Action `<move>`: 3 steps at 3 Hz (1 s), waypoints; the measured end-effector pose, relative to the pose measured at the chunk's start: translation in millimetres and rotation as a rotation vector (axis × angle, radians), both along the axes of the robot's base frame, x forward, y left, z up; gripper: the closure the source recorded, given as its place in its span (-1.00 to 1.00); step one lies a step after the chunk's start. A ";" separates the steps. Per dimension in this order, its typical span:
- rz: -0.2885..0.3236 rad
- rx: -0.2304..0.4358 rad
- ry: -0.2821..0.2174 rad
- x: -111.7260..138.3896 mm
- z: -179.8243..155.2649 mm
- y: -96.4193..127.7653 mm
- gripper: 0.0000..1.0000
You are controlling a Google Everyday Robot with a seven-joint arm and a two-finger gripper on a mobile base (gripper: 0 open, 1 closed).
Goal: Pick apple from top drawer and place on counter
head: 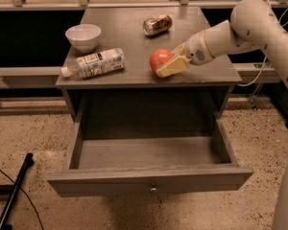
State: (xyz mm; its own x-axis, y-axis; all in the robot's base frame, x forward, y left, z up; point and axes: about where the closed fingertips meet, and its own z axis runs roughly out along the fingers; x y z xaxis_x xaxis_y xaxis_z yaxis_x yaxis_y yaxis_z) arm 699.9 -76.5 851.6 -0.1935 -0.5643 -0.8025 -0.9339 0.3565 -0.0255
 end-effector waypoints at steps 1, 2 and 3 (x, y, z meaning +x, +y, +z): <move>0.000 0.000 0.000 0.0 0.0 0.0 0.41; 0.000 0.000 0.000 0.0 0.0 0.0 -0.05; 0.000 0.000 0.000 0.0 -0.1 0.1 -0.67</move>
Offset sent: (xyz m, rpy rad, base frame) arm 0.0000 0.0000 0.0000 0.0000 0.0000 0.0000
